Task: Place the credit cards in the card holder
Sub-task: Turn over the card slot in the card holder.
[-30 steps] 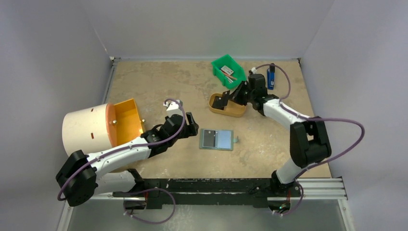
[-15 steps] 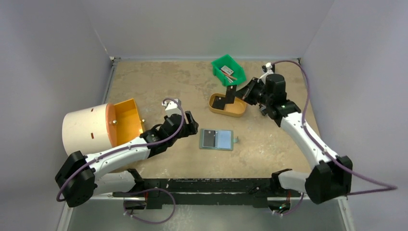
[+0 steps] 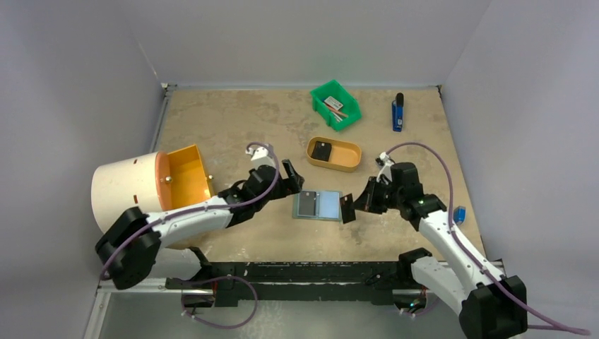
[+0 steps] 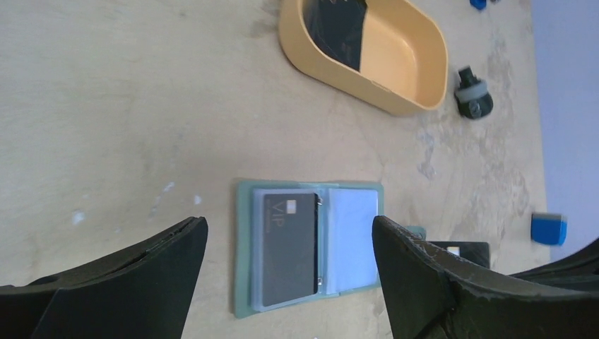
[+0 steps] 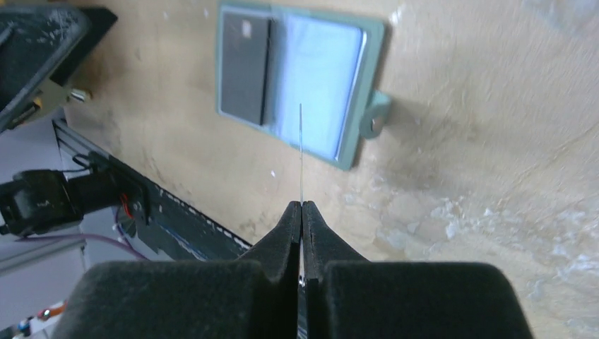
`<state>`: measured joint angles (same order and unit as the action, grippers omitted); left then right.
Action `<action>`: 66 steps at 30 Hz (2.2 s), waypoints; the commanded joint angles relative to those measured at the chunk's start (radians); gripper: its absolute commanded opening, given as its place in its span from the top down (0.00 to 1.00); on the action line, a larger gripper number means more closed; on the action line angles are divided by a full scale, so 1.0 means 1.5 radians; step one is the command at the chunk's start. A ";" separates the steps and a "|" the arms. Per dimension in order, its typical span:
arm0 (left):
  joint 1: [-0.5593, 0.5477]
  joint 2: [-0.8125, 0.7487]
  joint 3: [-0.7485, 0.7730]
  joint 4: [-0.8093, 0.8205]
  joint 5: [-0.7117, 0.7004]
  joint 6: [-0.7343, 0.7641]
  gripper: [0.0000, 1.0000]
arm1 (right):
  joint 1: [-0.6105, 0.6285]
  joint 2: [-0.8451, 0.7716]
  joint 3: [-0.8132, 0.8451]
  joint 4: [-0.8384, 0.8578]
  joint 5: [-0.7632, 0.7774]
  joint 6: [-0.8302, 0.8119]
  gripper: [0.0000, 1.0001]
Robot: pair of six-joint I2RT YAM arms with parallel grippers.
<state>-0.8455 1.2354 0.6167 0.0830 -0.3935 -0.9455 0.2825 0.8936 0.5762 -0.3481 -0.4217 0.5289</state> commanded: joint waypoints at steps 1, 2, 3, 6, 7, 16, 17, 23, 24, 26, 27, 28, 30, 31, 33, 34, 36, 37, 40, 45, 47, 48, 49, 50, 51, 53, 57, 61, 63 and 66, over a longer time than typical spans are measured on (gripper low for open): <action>-0.011 0.088 0.072 0.063 0.139 0.052 0.16 | 0.003 -0.003 -0.029 0.021 -0.047 -0.001 1.00; -0.013 0.106 0.080 0.067 0.151 0.054 0.18 | 0.003 0.005 -0.035 0.027 -0.049 0.004 1.00; -0.014 0.121 0.086 0.071 0.170 0.054 0.19 | 0.003 0.013 -0.039 0.030 -0.049 0.010 1.00; -0.017 0.154 0.101 0.079 0.201 0.052 0.25 | 0.004 0.036 -0.049 0.033 -0.040 0.023 1.00; -0.018 0.160 0.105 0.082 0.207 0.051 0.27 | 0.003 0.038 -0.052 0.031 -0.033 0.025 1.00; -0.027 0.196 0.119 0.096 0.235 0.052 0.36 | 0.003 0.048 -0.067 0.046 0.004 0.043 1.00; -0.027 0.198 0.119 0.096 0.235 0.053 0.36 | 0.003 0.053 -0.068 0.051 0.001 0.045 1.00; -0.027 0.206 0.118 0.097 0.237 0.054 0.38 | 0.003 0.070 -0.073 0.095 -0.020 0.061 1.00; -0.027 0.208 0.118 0.098 0.238 0.054 0.38 | 0.003 0.076 -0.072 0.098 -0.022 0.062 1.00; -0.027 0.211 0.119 0.098 0.241 0.054 0.39 | 0.003 0.087 -0.071 0.103 -0.023 0.062 1.00; -0.027 0.212 0.120 0.098 0.242 0.056 0.39 | 0.003 0.092 -0.071 0.105 -0.022 0.063 1.00; -0.027 0.213 0.120 0.098 0.241 0.056 0.39 | 0.003 0.095 -0.072 0.104 -0.019 0.065 1.00; -0.027 0.215 0.120 0.098 0.241 0.057 0.40 | 0.003 0.099 -0.074 0.107 -0.016 0.068 1.00; -0.027 0.215 0.120 0.099 0.242 0.057 0.40 | 0.003 0.101 -0.075 0.107 -0.014 0.069 1.00; -0.027 0.217 0.121 0.098 0.242 0.058 0.40 | 0.003 0.108 -0.078 0.112 -0.017 0.069 1.00; -0.027 0.219 0.120 0.099 0.242 0.058 0.40 | 0.003 0.112 -0.079 0.114 -0.018 0.070 1.00; -0.027 0.222 0.122 0.099 0.244 0.059 0.40 | 0.003 0.122 -0.080 0.121 -0.025 0.071 1.00; -0.027 0.224 0.121 0.099 0.245 0.059 0.40 | 0.004 0.126 -0.080 0.124 -0.028 0.072 1.00; -0.027 0.227 0.122 0.101 0.245 0.057 0.41 | 0.003 0.139 -0.078 0.125 -0.030 0.073 1.00; -0.027 0.230 0.121 0.101 0.245 0.057 0.41 | 0.004 0.161 -0.074 0.133 -0.042 0.073 1.00; -0.027 0.232 0.122 0.100 0.245 0.057 0.41 | 0.005 0.167 -0.073 0.137 -0.046 0.074 1.00; -0.027 0.233 0.121 0.101 0.245 0.057 0.42 | 0.006 0.170 -0.073 0.139 -0.046 0.075 1.00; -0.027 0.235 0.122 0.100 0.246 0.057 0.42 | 0.007 0.172 -0.073 0.141 -0.046 0.076 1.00; -0.027 0.236 0.123 0.100 0.247 0.057 0.42 | 0.008 0.174 -0.073 0.145 -0.047 0.078 1.00; -0.027 0.237 0.124 0.099 0.247 0.057 0.42 | 0.009 0.176 -0.072 0.148 -0.048 0.079 1.00; -0.027 0.240 0.129 0.095 0.246 0.060 0.42 | 0.013 0.181 -0.070 0.154 -0.049 0.082 1.00; -0.029 0.248 0.151 0.059 0.235 0.068 0.43 | 0.021 0.190 -0.067 0.161 -0.048 0.086 1.00; -0.045 0.258 0.183 0.012 0.207 0.086 0.45 | 0.023 0.196 -0.068 0.164 -0.045 0.087 1.00; -0.053 0.268 0.197 -0.009 0.194 0.096 0.46 | 0.024 0.197 -0.068 0.166 -0.044 0.088 1.00; -0.058 0.290 0.219 -0.032 0.189 0.106 0.50 | 0.024 0.198 -0.069 0.167 -0.043 0.089 1.00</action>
<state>-0.9188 1.6367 0.8825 0.0822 -0.0719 -0.8341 0.3107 1.1858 0.4606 -0.1097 -0.4747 0.6556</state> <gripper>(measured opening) 0.520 0.004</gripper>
